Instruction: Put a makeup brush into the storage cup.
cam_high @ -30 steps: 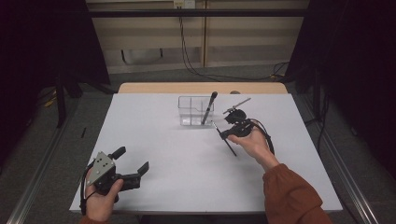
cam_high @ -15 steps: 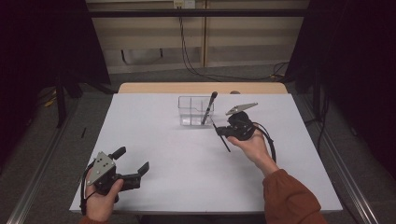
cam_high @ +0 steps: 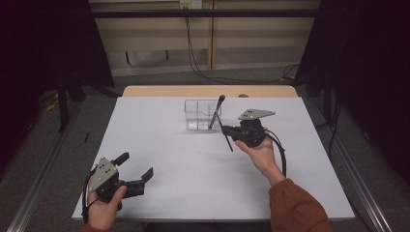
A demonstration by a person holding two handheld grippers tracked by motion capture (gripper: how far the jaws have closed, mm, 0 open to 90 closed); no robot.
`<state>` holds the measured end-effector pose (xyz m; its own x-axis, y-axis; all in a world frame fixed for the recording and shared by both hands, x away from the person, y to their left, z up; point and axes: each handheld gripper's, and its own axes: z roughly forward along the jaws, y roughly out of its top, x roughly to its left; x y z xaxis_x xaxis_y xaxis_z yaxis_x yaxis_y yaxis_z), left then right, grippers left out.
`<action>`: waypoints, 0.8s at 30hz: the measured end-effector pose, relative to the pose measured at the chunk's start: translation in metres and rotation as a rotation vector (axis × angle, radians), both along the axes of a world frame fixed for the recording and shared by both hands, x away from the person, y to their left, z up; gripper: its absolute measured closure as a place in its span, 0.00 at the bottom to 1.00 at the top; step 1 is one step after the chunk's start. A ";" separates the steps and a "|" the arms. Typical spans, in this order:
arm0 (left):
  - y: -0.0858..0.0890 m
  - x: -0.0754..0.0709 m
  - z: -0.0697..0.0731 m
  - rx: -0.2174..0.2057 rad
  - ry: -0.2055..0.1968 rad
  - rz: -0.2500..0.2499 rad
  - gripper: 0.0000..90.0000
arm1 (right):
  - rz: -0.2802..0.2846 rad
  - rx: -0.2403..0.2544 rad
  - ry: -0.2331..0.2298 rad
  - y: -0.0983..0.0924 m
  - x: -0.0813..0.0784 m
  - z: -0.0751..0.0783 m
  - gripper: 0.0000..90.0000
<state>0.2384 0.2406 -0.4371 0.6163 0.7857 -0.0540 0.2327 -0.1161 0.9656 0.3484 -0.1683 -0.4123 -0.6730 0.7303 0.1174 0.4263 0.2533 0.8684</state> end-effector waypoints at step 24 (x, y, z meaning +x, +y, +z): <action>0.000 -0.001 0.000 0.002 -0.008 0.002 0.02 | -0.006 0.146 -0.078 -0.005 -0.002 0.012 0.96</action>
